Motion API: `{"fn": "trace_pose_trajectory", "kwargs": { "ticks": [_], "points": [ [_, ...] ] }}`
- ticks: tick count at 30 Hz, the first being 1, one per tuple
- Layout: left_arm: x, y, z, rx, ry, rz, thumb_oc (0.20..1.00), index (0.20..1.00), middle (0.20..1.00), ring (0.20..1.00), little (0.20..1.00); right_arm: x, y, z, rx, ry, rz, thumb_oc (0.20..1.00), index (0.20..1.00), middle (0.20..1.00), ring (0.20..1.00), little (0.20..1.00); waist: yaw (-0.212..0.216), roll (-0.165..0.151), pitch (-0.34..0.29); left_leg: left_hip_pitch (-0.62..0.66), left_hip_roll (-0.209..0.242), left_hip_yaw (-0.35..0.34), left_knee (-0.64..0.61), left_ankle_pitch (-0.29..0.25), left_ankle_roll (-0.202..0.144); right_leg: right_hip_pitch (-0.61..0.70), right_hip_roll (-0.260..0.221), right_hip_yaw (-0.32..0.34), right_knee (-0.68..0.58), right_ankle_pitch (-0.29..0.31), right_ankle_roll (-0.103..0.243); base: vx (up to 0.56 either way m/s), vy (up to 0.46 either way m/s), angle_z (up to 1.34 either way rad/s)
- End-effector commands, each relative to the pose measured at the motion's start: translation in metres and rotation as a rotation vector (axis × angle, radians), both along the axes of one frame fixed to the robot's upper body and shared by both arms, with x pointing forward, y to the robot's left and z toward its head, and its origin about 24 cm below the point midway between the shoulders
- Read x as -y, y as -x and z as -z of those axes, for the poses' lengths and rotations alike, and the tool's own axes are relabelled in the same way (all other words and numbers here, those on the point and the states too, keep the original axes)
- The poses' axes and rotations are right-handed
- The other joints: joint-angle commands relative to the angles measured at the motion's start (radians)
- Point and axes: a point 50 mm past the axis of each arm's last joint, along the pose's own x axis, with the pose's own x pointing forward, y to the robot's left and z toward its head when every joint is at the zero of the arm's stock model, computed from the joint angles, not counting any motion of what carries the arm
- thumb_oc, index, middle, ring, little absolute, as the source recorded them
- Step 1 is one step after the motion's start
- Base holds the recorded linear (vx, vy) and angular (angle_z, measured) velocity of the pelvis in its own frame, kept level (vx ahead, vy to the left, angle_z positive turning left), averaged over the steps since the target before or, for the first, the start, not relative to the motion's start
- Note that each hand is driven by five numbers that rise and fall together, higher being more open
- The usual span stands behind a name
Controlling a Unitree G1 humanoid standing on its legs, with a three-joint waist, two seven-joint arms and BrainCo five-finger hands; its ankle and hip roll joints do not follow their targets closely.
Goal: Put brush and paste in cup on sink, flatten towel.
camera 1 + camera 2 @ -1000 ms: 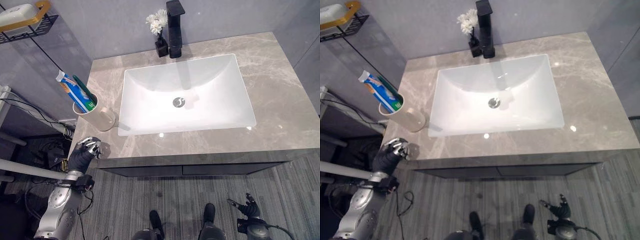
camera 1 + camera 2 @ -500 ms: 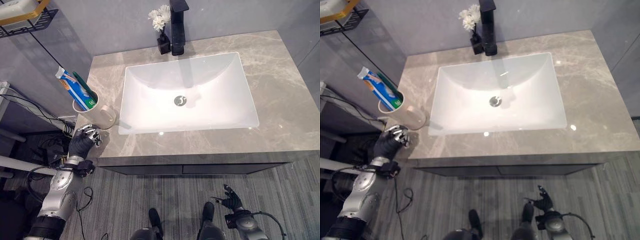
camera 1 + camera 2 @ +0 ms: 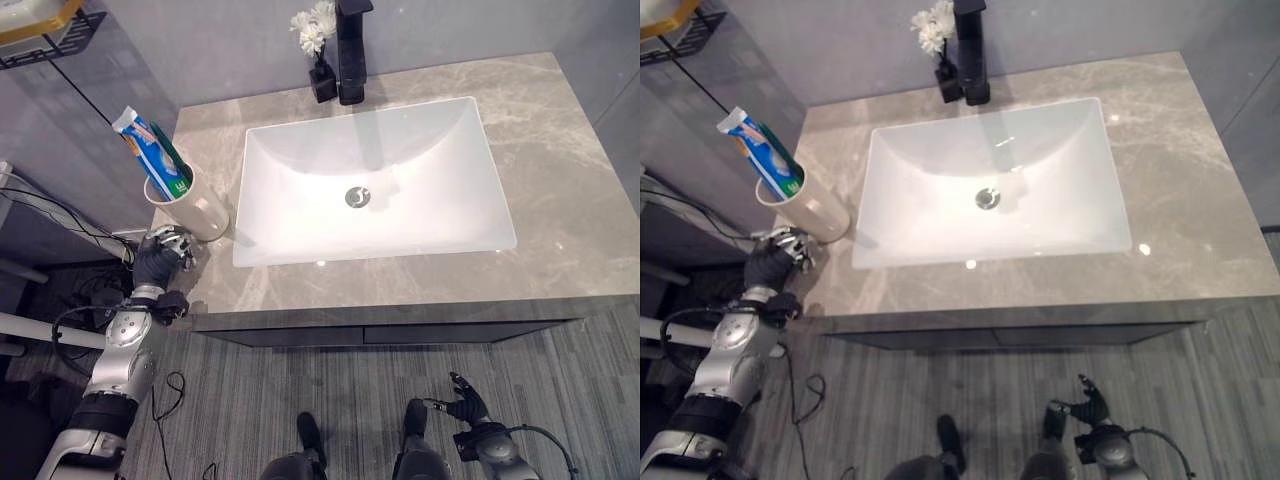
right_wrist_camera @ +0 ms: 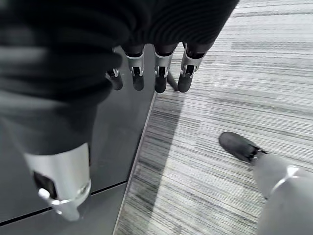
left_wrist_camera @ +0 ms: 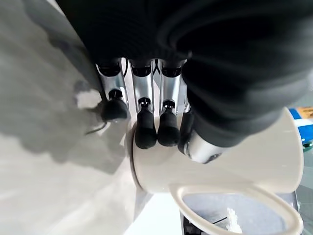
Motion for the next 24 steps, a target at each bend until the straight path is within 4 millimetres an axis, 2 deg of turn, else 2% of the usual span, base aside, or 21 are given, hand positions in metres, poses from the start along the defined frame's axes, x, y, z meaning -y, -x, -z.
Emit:
{"fn": "trace_pose_trajectory", "kwargs": {
  "ticks": [1, 10, 18, 24],
  "points": [
    [-0.008, -0.001, -0.023, 0.087, -0.096, 0.0, 0.2, 0.2, 0.2, 0.2, 0.2, 0.0, -0.012, -0.005, 0.039, 0.001, 0.004, 1.0, 1.0, 1.0, 1.0, 1.0, -0.023, -0.019, 0.021, -0.091, 0.054, -0.073, 0.0, 0.122, -0.056, 0.111, -0.111, -0.028, -0.001, 0.004, 0.116, 0.0, 0.0, 0.0],
    [0.014, 0.037, 0.006, 0.035, -0.015, 0.183, 0.2, 0.2, 0.2, 0.2, 0.2, 0.002, -0.003, -0.002, 0.008, 0.003, -0.017, 1.0, 1.0, 1.0, 1.0, 1.0, -0.013, -0.011, 0.013, -0.076, 0.062, -0.057, 0.0, 0.122, -0.056, 0.108, -0.108, -0.009, -0.001, 0.0, 0.112, 0.01, -0.001, -0.04],
    [0.015, 0.029, 0.005, 0.038, -0.027, 0.168, 0.2, 0.2, 0.2, 0.2, 0.2, 0.004, -0.007, -0.005, 0.026, 0.012, -0.027, 1.0, 1.0, 1.0, 1.0, 1.0, -0.022, -0.016, 0.013, -0.078, 0.065, -0.052, 0.0, 0.121, -0.056, 0.097, -0.104, -0.001, -0.001, -0.001, 0.11, 0.0, -0.002, -0.01],
    [-0.003, 0.0, -0.015, 0.074, -0.085, 0.033, 0.2, 0.2, 0.2, 0.2, 0.2, 0.007, -0.014, -0.013, 0.043, 0.041, -0.093, 1.0, 1.0, 1.0, 1.0, 1.0, -0.041, -0.031, 0.031, -0.091, 0.062, -0.038, 0.0, 0.12, -0.056, 0.069, -0.107, 0.015, -0.001, 0.017, 0.115, -0.01, -0.006, -0.03]
  ]
}}
